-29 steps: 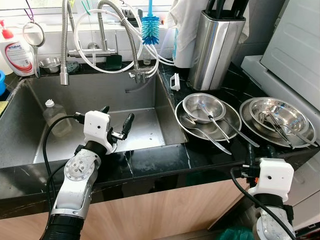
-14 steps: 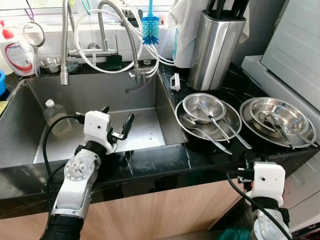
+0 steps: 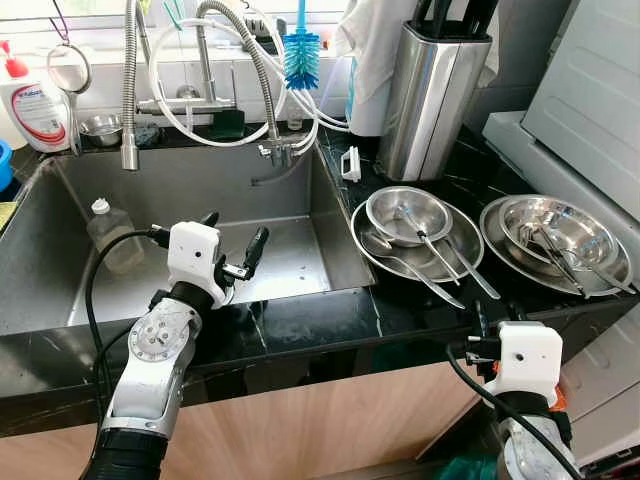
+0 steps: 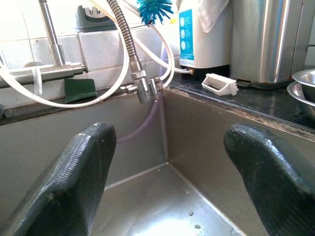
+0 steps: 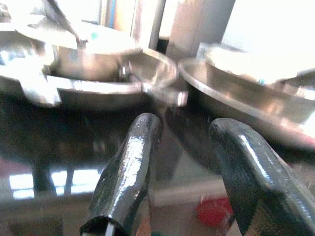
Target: Kitchen organization
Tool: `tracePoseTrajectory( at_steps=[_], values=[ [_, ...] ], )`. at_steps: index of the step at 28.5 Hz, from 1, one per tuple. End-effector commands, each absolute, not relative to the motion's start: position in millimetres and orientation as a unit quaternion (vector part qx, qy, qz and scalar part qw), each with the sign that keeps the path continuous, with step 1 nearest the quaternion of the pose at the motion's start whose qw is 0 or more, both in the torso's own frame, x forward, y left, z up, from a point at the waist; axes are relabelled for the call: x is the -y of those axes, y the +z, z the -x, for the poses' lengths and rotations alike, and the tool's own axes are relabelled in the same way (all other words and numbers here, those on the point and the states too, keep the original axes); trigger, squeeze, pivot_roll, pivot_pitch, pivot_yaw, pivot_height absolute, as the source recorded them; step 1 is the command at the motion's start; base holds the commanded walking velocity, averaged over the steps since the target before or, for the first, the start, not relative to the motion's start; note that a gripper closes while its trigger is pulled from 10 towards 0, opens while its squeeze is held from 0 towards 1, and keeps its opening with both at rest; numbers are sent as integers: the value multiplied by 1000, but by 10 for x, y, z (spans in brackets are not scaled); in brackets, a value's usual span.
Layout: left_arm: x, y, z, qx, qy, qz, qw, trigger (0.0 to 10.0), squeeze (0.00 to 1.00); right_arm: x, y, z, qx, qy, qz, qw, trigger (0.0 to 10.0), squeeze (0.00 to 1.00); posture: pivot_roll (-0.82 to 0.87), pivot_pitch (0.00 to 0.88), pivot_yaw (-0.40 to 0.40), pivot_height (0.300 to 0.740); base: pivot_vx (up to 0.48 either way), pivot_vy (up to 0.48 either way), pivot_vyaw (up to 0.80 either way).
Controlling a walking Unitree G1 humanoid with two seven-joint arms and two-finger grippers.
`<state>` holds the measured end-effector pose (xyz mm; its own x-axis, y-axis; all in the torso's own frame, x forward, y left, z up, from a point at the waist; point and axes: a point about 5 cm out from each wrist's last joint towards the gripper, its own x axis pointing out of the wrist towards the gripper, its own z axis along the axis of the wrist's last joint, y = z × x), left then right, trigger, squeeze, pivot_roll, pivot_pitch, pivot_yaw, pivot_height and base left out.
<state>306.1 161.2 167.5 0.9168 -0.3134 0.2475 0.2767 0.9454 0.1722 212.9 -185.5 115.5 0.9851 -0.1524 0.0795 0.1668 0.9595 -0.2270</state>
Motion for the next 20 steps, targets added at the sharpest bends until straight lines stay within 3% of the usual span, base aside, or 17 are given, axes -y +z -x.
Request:
tracePoseTrajectory(
  at_steps=[1,9,20],
  values=[
    [-1618,1694,-3060,144,-151,-75,975,10000,0,1847,1219,-2110,44,-76,118,989,10000,0,36,0,-46,740,0,0,0],
    [-1616,1680,-3059,141,-151,-74,976,10000,0,1815,1037,-2053,-14,-24,109,994,10000,0,31,0,-50,740,0,0,0],
    [-1630,1676,-3056,141,-148,-74,976,10000,0,1804,1096,-2058,-2,-17,98,995,10000,0,31,0,-51,740,0,0,0]
  ],
)
